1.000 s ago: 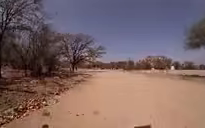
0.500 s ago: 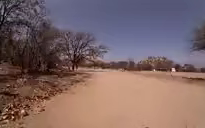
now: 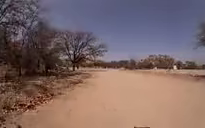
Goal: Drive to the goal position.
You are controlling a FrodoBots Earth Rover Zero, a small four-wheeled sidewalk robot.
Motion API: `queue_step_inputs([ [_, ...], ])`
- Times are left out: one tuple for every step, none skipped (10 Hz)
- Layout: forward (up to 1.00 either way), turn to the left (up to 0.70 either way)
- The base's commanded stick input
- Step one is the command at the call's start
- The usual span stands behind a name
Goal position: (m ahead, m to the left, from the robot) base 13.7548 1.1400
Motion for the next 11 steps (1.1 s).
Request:
queue_step_inputs([
  [1.0,0.0],
  [1.0,0.0],
  [1.0,0.0],
  [1.0,0.0],
  [1.0,0.0],
  [1.0,0.0],
  [1.0,0.0],
  [1.0,0.0],
  [1.0,0.0],
  [1.0,0.0],
  [1.0,0.0],
])
